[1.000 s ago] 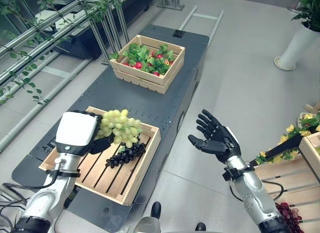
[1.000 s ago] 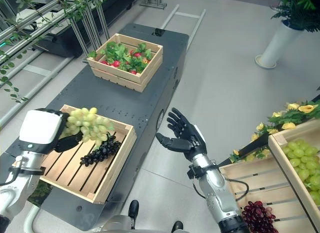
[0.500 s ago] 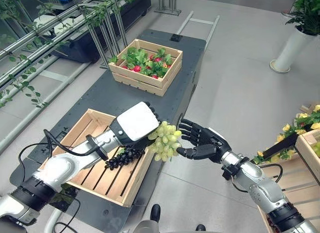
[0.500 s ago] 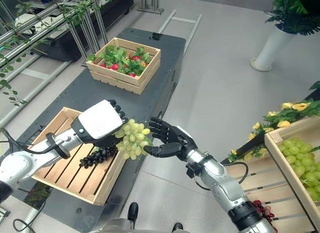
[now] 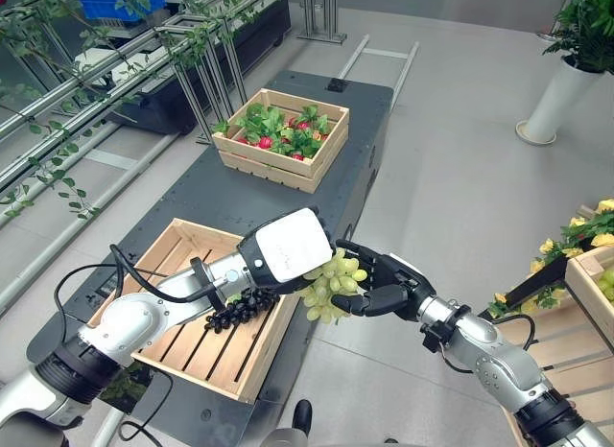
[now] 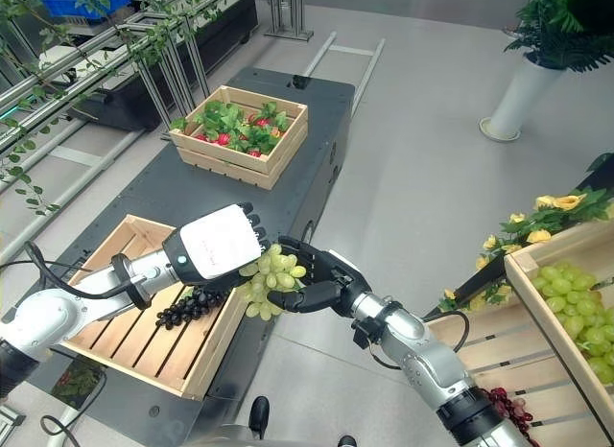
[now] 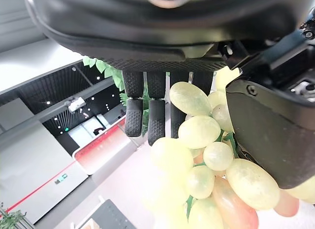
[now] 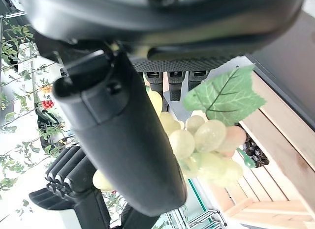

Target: Pick up the fruits from the basket on one side to the basket on the other side

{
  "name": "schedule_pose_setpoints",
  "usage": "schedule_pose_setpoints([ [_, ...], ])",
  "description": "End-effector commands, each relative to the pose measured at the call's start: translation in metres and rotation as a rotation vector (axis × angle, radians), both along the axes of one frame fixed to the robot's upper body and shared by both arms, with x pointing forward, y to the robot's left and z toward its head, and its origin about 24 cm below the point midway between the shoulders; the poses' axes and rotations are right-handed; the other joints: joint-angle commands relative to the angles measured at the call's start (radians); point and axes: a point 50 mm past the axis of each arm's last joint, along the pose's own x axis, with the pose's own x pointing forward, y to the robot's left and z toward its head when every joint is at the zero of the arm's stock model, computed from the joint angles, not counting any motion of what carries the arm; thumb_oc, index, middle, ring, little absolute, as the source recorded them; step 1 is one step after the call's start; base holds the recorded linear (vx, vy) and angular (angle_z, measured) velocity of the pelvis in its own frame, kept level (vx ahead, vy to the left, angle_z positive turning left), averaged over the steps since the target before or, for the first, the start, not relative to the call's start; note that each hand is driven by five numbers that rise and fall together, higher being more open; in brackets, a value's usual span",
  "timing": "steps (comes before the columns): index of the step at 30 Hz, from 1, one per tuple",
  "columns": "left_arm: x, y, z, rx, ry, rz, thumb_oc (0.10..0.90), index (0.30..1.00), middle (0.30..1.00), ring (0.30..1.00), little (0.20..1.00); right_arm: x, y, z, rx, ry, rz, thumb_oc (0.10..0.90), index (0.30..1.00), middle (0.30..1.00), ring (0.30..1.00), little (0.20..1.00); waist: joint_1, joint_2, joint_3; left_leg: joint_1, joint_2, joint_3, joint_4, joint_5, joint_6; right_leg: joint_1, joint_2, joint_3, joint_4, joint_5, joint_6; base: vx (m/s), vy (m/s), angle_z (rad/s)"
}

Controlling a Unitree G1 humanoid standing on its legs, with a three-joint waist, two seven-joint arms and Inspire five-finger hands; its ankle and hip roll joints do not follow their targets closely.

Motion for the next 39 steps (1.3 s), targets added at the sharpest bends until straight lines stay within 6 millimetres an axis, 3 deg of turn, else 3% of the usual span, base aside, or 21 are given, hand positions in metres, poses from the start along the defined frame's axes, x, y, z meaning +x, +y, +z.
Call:
schedule_pose_setpoints([
  [1, 0.015, -0.009, 0.043, -0.119, -0.161, -0.019, 0.4, 0.3, 0.3, 0.3, 0.3, 0.001, 0.02, 0.044, 0.17, -0.154, 0.131, 0.8, 0.9, 0.9, 0.9, 0.9, -0.02, -0.02, -0.129, 0.038, -0.025, 0.049, 0.0, -0.095, -0.006, -0.076, -0.014, 0.028, 0.001, 0.1, -0.001, 0.0, 0.0, 0.0],
  [7, 0.011, -0.013, 0.037, -0.141, -0.121, -0.022, 0.4, 0.3, 0.3, 0.3, 0.3, -0.003, 0.027, 0.045, 0.23, -0.153, 0.13, 0.8, 0.9, 0.9, 0.9, 0.9, -0.023, -0.022, -0.133, 0.037, -0.023, 0.05, 0.0, -0.098, -0.004, -0.08, -0.012, 0.033, 0.001, 0.099, 0.001, 0.0, 0.0, 0.0],
  [13, 0.009, -0.015, 0.036, -0.17, -0.127, -0.049, 0.4, 0.3, 0.3, 0.3, 0.3, -0.005, 0.03, 0.039, 0.178, -0.135, 0.152, 0.8, 0.9, 0.9, 0.9, 0.9, -0.024, -0.024, -0.134, 0.038, -0.02, 0.053, 0.0, -0.098, -0.005, -0.082, -0.013, 0.035, 0.001, 0.099, 0.001, 0.0, 0.0, 0.0],
  [14, 0.009, -0.015, 0.037, -0.179, -0.131, -0.052, 0.4, 0.3, 0.3, 0.3, 0.3, -0.006, 0.03, 0.035, 0.163, -0.122, 0.168, 0.714, 0.771, 0.771, 0.771, 0.771, -0.023, -0.026, -0.135, 0.037, -0.019, 0.053, 0.0, -0.098, -0.005, -0.083, -0.013, 0.035, 0.001, 0.099, 0.001, 0.0, 0.0, 0.0],
  [15, 0.009, -0.016, 0.038, -0.186, -0.135, -0.057, 0.4, 0.3, 0.3, 0.3, 0.3, -0.006, 0.03, 0.033, 0.148, -0.113, 0.164, 0.519, 0.479, 0.479, 0.479, 0.479, -0.023, -0.026, -0.136, 0.037, -0.019, 0.053, 0.0, -0.098, -0.005, -0.083, -0.013, 0.034, 0.001, 0.099, 0.001, 0.0, 0.0, 0.0],
  [16, 0.009, -0.016, 0.038, -0.188, -0.136, -0.06, 0.4, 0.3, 0.3, 0.3, 0.3, -0.005, 0.029, 0.031, 0.144, -0.104, 0.156, 0.4, 0.3, 0.3, 0.3, 0.3, -0.022, -0.026, -0.136, 0.037, -0.019, 0.052, 0.0, -0.098, -0.005, -0.082, -0.013, 0.034, 0.001, 0.099, 0.001, 0.0, 0.0, 0.0],
  [29, 0.001, -0.024, 0.049, -0.277, -0.189, -0.105, 0.4, 0.3, 0.3, 0.3, 0.3, -0.003, 0.023, 0.006, 0.082, -0.025, 0.082, 0.4, 0.3, 0.3, 0.3, 0.3, -0.015, -0.033, -0.137, 0.041, -0.019, 0.046, 0.0, -0.101, -0.005, -0.078, -0.016, 0.03, 0.001, 0.099, 0.001, 0.0, 0.0, 0.0],
  [39, -0.001, -0.026, 0.052, -0.293, -0.191, -0.102, 0.4, 0.3, 0.3, 0.3, 0.3, 0.001, 0.017, 0.009, 0.066, -0.052, 0.004, 0.4, 0.3, 0.3, 0.3, 0.3, -0.016, -0.033, -0.138, 0.041, -0.019, 0.043, 0.0, -0.102, -0.005, -0.079, -0.016, 0.034, 0.001, 0.1, 0.002, 0.0, 0.0, 0.0],
])
